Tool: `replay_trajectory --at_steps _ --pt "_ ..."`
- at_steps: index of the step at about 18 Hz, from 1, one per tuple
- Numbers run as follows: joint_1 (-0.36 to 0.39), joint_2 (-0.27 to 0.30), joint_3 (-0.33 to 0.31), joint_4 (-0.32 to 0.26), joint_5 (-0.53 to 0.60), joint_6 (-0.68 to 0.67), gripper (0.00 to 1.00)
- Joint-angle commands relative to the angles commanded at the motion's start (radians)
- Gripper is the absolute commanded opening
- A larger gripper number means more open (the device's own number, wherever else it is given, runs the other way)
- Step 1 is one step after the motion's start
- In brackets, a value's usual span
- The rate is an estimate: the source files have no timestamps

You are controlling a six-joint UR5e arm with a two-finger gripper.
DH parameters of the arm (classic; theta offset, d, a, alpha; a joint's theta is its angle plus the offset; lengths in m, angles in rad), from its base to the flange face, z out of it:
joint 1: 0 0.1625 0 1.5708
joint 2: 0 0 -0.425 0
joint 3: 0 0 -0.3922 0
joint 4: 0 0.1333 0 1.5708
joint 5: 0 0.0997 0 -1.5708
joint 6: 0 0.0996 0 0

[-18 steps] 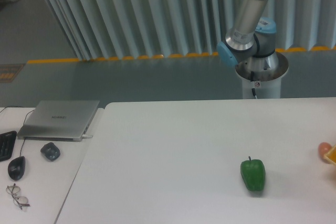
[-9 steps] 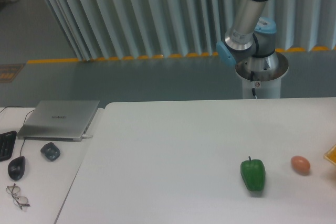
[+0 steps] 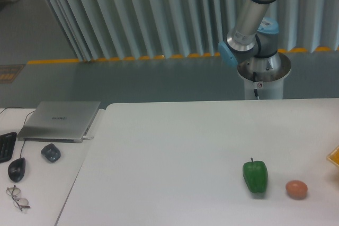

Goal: Place the red pepper on the table

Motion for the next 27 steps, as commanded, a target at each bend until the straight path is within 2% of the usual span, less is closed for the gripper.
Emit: replay_trajectory --at_steps 3,10,15,19,20,21,23,27 --pt "-0.015 -0.040 0.012 0.051 0.000 -0.006 1.00" --pt "-0.015 -0.065 0.038 0.066 0.000 -0.002 1.00" --pt "-0.015 -0.069 0.040 0.089 0.000 0.002 1.00" --pt "-0.015 -0.063 0.023 0.086 0.000 0.014 0.98" --pt "-0.017 -0.058 0.015 0.083 0.002 0.014 0.86" --pt "-0.017 -0.048 0.000 0.083 0.002 0.015 0.79" --pt "-0.017 -0.031 -0.026 0.081 0.003 0.015 0.43" --pt "-0.015 -0.022 -0.038 0.081 0.031 0.028 0.03"
